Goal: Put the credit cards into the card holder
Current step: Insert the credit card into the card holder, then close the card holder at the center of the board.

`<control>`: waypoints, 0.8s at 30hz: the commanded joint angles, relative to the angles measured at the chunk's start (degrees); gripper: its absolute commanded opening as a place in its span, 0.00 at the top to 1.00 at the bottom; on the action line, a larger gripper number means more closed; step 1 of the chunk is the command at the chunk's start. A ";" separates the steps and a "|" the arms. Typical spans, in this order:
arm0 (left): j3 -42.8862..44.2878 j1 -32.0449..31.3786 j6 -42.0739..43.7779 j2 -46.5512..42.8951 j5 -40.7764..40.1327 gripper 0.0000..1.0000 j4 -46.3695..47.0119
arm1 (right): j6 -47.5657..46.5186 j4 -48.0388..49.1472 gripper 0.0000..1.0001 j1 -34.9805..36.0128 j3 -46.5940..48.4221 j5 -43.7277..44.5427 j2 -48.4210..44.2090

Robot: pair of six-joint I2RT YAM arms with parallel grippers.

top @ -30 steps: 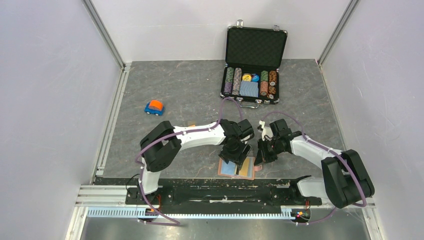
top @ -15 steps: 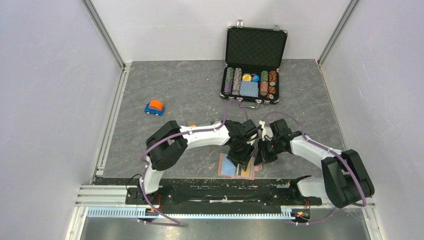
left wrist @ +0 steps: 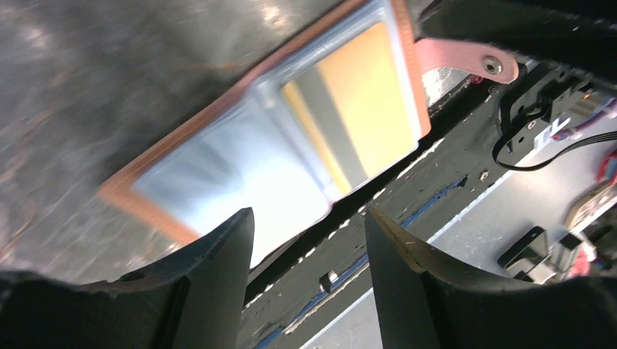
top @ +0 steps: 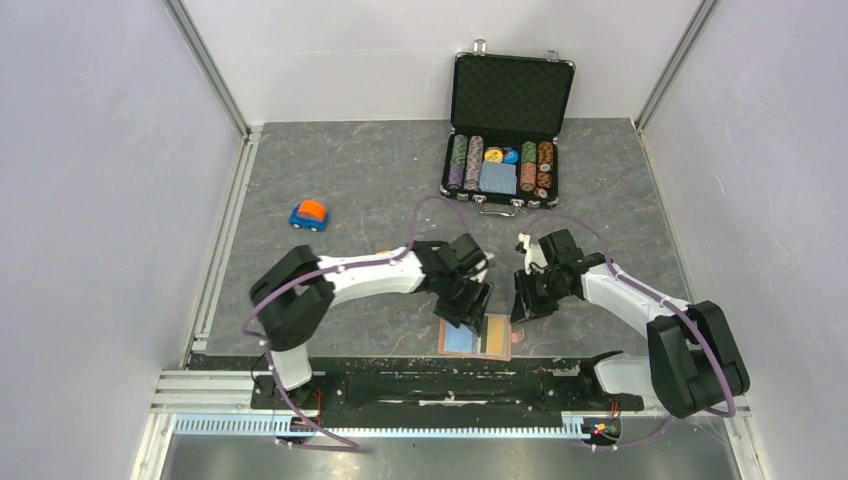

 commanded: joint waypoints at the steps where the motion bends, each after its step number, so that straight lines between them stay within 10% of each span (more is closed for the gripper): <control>1: -8.64 4.86 -5.91 -9.78 1.01 0.35 9.52 | -2.64 -2.60 0.71 0.15 4.77 2.87 -1.74; 13: -27.37 14.09 -16.09 -14.33 7.75 0.34 25.16 | -1.83 2.74 1.00 1.95 1.52 -7.56 -2.77; 24: -27.59 14.22 -19.43 -11.20 14.22 0.40 35.57 | -0.10 7.91 1.00 4.09 -5.21 -6.42 0.84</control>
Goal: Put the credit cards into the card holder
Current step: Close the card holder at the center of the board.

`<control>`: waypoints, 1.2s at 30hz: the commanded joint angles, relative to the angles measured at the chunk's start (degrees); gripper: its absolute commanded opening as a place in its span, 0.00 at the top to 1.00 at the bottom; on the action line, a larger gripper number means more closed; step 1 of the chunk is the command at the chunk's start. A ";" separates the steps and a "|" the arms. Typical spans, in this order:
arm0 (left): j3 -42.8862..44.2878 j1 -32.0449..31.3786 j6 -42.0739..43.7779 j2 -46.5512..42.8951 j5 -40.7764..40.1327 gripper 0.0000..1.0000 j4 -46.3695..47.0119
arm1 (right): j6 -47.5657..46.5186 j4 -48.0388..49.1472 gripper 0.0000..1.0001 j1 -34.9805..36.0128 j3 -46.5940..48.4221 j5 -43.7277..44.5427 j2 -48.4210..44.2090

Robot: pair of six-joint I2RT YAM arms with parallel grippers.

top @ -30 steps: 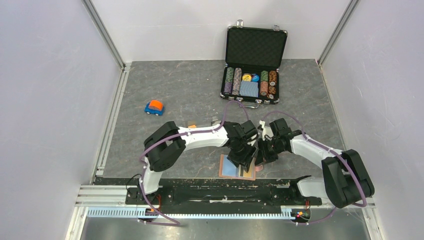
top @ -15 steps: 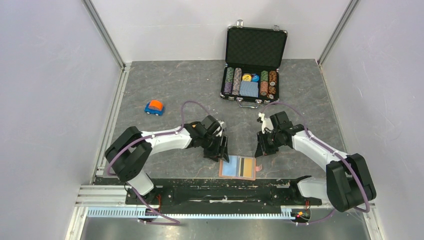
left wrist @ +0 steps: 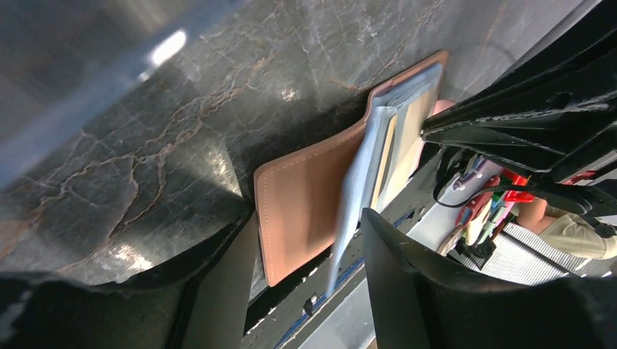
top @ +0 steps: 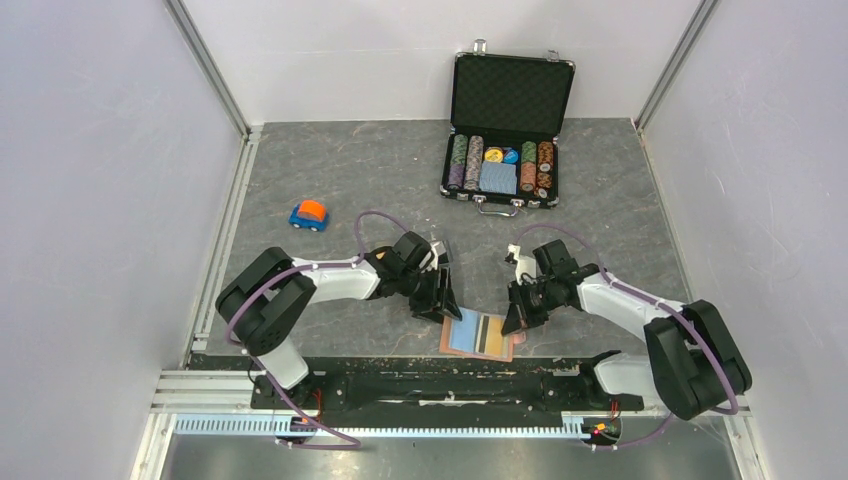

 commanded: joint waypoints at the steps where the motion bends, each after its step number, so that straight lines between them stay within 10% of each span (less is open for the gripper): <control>1: -0.63 -0.04 -3.63 -1.04 4.02 0.41 8.09 | -0.03 2.86 1.00 0.36 -1.59 1.44 1.63; 16: 1.34 -2.67 -6.05 -0.19 8.22 0.65 12.90 | -0.30 1.10 1.00 0.32 1.21 3.52 2.68; 21: 7.22 -4.17 0.70 1.70 3.34 0.97 -1.32 | -0.02 0.00 1.00 0.32 3.41 4.16 2.18; 36: 19.56 -1.87 14.27 -1.40 -11.46 0.86 -32.23 | -0.41 -2.21 1.00 0.32 13.70 4.82 2.93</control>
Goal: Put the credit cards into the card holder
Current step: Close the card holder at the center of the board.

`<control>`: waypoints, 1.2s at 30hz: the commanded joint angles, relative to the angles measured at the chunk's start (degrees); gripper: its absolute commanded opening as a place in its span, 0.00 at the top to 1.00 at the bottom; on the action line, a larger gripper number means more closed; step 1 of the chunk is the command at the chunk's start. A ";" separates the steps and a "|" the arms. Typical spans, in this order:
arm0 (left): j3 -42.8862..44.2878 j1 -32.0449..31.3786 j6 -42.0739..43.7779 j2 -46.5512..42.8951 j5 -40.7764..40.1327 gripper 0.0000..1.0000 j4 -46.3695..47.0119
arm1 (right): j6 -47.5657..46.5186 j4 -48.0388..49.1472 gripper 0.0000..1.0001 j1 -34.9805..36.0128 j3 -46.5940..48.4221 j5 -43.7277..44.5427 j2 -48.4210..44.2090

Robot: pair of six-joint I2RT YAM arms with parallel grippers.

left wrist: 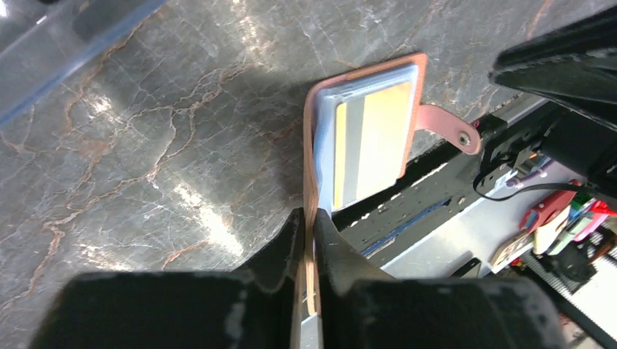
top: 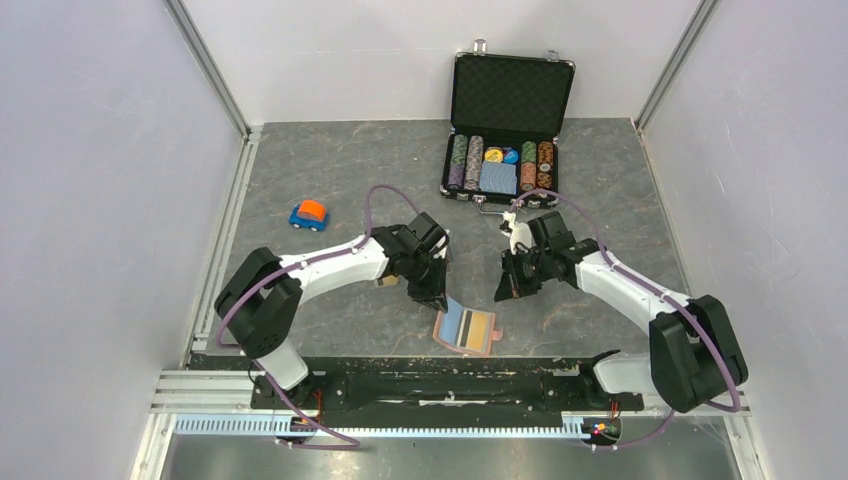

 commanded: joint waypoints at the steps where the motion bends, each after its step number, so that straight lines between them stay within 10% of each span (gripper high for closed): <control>1: 5.45 -0.17 5.84 0.03 -1.37 0.82 -6.46 | -0.97 -0.81 1.00 0.10 1.32 1.06 1.10; 6: 9.14 -3.09 4.15 4.45 5.95 0.58 -1.08 | -0.81 -1.34 1.00 0.11 1.74 1.75 0.86; 20: 9.52 -5.62 -3.85 16.62 18.66 0.54 15.93 | -1.34 -0.43 1.00 -0.33 1.88 -1.41 2.45; 28: 10.56 -5.53 -3.32 18.49 19.09 0.76 16.52 | -0.90 2.87 1.00 -0.42 -1.36 -5.80 5.32; 36: 10.67 -5.36 -2.35 15.24 19.04 0.57 16.98 | -0.69 6.57 1.00 -0.42 -5.50 -7.07 9.19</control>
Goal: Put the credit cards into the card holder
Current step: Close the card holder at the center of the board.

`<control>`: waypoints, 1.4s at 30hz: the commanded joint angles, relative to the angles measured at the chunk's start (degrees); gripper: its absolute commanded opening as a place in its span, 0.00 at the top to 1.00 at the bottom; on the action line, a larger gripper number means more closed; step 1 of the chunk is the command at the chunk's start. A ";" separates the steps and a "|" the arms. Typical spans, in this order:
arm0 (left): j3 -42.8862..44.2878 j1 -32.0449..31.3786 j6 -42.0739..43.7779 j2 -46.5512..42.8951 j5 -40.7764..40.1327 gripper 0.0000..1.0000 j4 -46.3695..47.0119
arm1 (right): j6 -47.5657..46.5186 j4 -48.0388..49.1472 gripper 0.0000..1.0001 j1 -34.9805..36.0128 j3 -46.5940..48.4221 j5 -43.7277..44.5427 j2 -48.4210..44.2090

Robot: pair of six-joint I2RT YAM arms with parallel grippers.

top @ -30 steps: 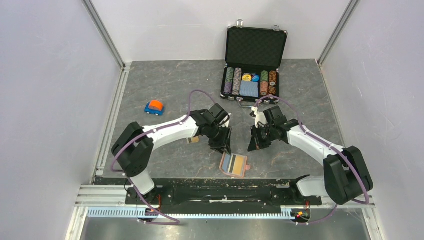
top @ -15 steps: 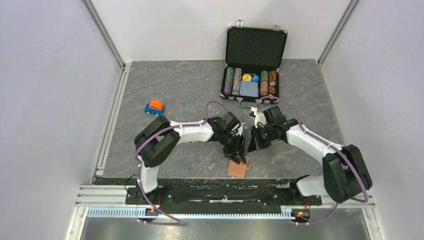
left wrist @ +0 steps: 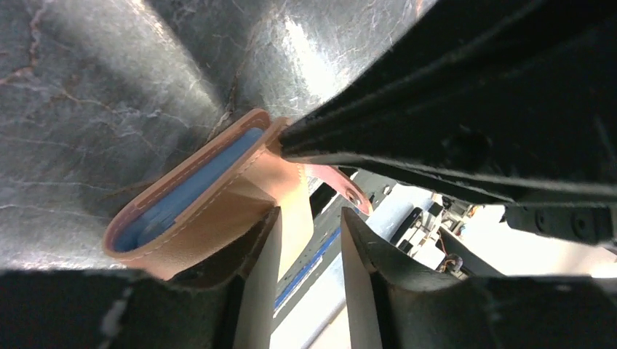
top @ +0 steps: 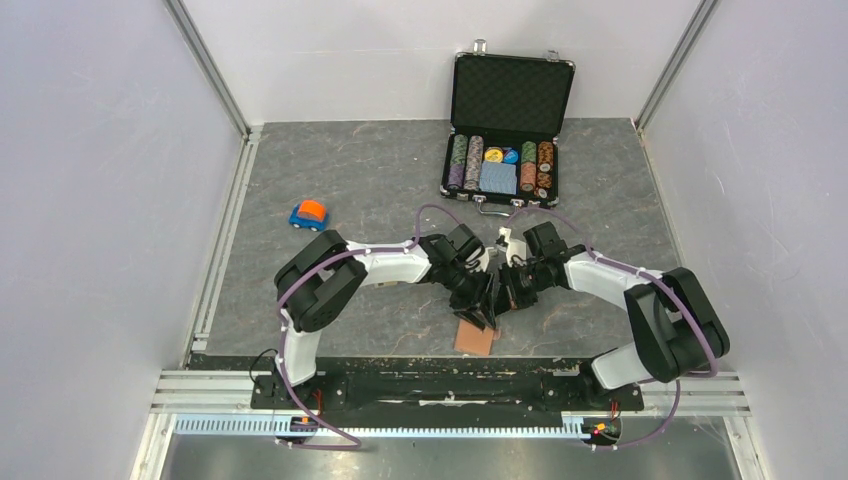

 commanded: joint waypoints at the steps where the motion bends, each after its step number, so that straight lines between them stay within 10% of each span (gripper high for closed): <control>1: 1.80 0.05 0.18 -3.26 1.85 0.56 3.20 | -0.37 2.11 1.00 -0.09 -1.50 -0.72 1.51; 36: 13.31 -4.14 0.72 5.58 0.07 0.68 -8.12 | 1.33 2.25 1.00 -0.18 -1.84 2.89 1.30; 42: 12.54 -4.18 0.39 4.49 -2.05 0.89 -8.21 | 1.21 2.25 1.00 -0.19 -2.33 2.90 0.94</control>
